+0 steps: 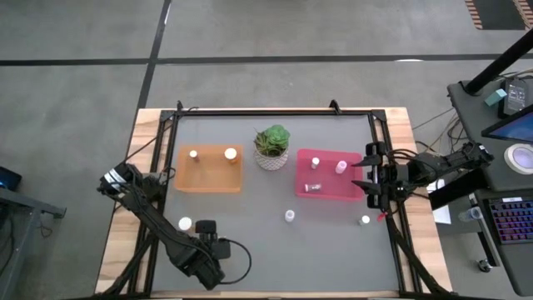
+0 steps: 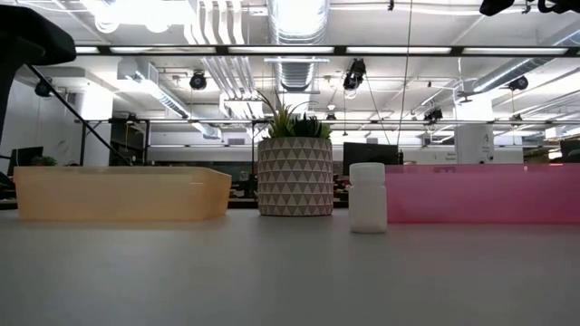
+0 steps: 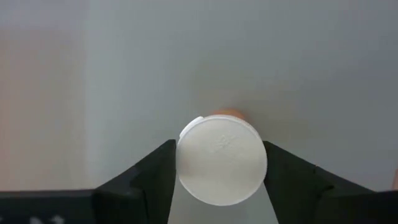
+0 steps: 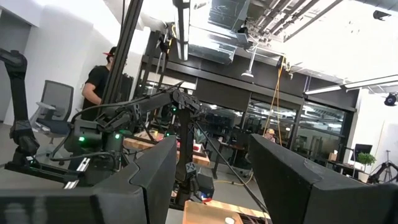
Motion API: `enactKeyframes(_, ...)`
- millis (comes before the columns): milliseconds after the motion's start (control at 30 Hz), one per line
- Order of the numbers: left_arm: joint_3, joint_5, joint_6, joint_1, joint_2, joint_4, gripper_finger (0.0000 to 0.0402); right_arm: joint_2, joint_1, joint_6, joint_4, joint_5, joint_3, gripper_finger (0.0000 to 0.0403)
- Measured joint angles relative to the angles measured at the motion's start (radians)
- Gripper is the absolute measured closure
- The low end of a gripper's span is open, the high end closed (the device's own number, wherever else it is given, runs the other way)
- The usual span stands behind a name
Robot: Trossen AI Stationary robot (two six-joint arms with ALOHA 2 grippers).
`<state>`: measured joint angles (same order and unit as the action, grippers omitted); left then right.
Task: Pick and place medicine bottles into bin by pill shape (circle, oval)
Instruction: Put the bottom large orange pill bottle in the orange bin
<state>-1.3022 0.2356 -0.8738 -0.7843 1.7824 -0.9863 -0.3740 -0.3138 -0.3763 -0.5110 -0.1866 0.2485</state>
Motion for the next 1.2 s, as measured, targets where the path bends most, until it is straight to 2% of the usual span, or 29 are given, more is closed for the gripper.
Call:
enactKeyframes(167,-0.03,-0.057,0.032,0.022,0.0,-0.03,0.0206,0.0,0.0,0.0,0.0,0.0,0.0,0.0209)
enactKeyframes(400,-0.08,-0.058,0.139,0.09,-0.069,-0.081,0.0204,0.0,0.0,-0.009,0.0,-0.027,0.0,0.0209)
enactKeyframes(567,-0.08,0.015,0.177,0.149,-0.174,-0.126,0.0204,0.0,0.0,-0.014,0.0,-0.027,0.0,0.0209)
enactKeyframes(733,-0.08,0.135,0.183,0.222,-0.287,-0.221,0.0204,0.0,0.0,-0.016,0.0,-0.027,0.0,0.0209)
enactKeyframes(933,-0.079,0.236,0.19,0.357,-0.398,-0.333,0.0204,0.0,0.0,-0.017,0.0,-0.028,0.0,0.0209)
enactKeyframes(1200,-0.041,0.234,0.311,0.589,-0.472,-0.339,0.0204,0.0,0.0,-0.017,-0.001,-0.028,0.0,0.0209)
